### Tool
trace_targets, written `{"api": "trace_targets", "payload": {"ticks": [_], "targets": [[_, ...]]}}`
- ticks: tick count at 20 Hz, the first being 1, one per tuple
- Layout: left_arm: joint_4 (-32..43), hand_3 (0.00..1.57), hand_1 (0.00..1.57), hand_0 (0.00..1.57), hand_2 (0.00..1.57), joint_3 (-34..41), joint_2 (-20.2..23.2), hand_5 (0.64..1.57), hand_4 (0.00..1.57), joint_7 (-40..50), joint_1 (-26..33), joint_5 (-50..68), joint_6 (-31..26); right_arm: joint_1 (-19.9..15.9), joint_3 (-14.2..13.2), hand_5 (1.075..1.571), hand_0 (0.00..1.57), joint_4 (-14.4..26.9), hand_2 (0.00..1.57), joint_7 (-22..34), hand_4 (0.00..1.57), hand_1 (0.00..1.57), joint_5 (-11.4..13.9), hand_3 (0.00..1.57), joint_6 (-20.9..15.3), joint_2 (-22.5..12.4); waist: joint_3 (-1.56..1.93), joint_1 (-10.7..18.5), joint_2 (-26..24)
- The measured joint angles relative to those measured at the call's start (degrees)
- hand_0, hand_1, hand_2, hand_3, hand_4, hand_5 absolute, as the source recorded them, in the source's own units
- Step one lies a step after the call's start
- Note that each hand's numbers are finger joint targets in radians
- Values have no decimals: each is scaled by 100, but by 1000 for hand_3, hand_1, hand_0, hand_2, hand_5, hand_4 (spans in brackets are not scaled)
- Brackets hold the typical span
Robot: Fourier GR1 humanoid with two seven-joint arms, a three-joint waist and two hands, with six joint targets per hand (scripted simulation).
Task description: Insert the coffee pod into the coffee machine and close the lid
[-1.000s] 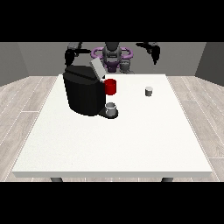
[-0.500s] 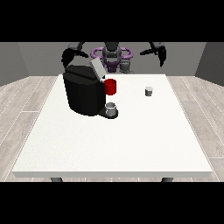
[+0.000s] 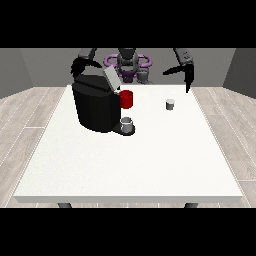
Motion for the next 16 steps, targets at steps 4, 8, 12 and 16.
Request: {"api": "trace_targets", "payload": {"ticks": [4, 8, 12, 16], "targets": [[662, 0, 0, 0, 0, 63, 56, 1571, 0, -67, -387, -195, 96, -176, 67, 1571, 0, 0, 0, 120, 337, 0, -8, 0, -31, 10, 0, -94, 213], [1196, 0, 0, 0, 0, 73, 159, 1571, 0, -123, -732, -404, 131, -403, -3, 1571, 0, 193, 0, 133, 393, 0, 29, 0, -107, -11, -1, -72, 379], [1593, 0, 0, 0, 0, -22, 221, 1571, 0, -125, -964, -660, 132, -497, -40, 1571, 0, 480, 0, 91, 389, 0, 109, 0, -214, 6, 0, -27, 422], [1881, 0, 0, 0, 459, -243, 150, 1571, 0, -192, -1110, -1030, 263, -673, -26, 1571, 0, 653, 0, 278, 422, 0, 207, 0, -353, 0, 1, -1, 406]]}}
